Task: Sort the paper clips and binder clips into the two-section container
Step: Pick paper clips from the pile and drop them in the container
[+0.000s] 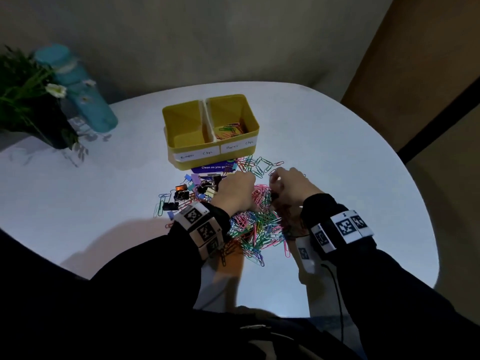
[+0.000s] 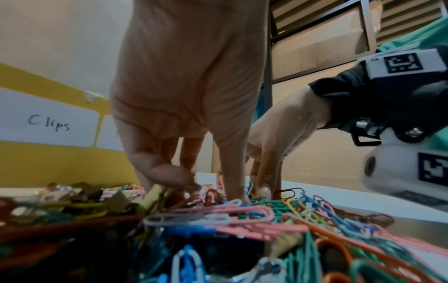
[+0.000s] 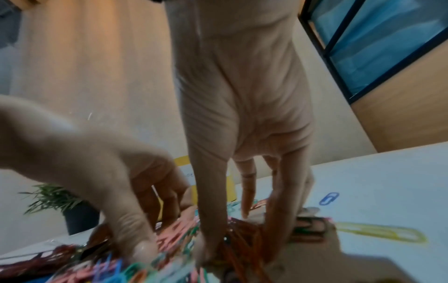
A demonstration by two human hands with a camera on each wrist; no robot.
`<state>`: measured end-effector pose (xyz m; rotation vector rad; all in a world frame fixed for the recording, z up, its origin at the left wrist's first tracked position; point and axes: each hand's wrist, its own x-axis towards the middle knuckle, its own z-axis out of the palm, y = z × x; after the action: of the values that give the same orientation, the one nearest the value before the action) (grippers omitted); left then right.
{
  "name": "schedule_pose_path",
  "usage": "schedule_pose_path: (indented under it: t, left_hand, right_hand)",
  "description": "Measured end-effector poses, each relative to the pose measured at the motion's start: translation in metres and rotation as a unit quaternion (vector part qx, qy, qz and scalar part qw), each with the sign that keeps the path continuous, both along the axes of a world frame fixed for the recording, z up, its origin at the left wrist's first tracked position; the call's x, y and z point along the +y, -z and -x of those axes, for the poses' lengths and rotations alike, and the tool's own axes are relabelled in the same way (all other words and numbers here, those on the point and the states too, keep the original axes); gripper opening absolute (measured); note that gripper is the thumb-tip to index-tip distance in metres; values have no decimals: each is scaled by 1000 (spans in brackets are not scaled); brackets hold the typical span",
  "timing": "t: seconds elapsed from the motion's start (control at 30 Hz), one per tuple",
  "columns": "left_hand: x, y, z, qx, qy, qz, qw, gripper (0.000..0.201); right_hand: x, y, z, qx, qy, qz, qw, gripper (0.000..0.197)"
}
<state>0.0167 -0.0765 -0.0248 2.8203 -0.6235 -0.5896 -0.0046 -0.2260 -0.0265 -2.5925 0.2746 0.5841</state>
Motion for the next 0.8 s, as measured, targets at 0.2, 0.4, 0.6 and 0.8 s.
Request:
schedule_pose_path:
  t: [0.2, 0.4, 0.6, 0.8]
  left_hand:
    - [8, -1, -13, 47, -12, 61, 997, 26]
    - [18, -4, -23, 66, -17, 111, 992, 36]
    - [33, -15, -28, 39, -70, 217, 973, 54]
    - [47, -47, -31, 39, -120, 323, 938, 43]
  right_hand:
    - [6, 6, -3, -49, -62, -45, 996, 39]
    - [-2, 2, -4, -66, -44, -106, 991, 12]
    - [-19, -20, -8, -109, -21, -147, 983, 15]
    - [-21, -53, -15, -149, 37, -259, 954, 7]
